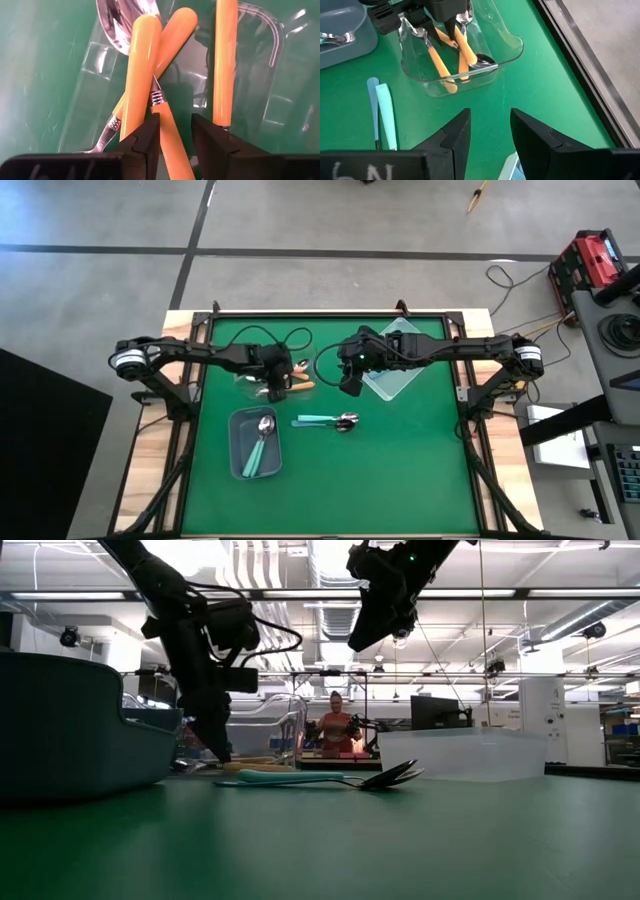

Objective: Sort silverware by color (type)
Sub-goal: Put the orange spoon into the transparent bin

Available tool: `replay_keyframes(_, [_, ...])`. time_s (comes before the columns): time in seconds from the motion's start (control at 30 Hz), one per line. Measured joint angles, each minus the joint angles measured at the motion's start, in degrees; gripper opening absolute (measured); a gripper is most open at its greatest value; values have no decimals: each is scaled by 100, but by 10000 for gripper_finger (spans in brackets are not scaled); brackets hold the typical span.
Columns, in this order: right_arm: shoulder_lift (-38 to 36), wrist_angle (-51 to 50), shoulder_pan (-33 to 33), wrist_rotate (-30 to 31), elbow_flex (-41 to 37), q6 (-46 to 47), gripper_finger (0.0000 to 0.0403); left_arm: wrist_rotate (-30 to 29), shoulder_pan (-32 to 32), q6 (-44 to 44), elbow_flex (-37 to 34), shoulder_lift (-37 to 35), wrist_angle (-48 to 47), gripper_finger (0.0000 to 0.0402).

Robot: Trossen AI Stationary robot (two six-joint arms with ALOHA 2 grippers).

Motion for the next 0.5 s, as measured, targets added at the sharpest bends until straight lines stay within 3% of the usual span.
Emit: replay_keyframes(0.5, [0, 0, 0, -1, 0, 7, 130, 37, 29, 820, 261, -31, -157, 90])
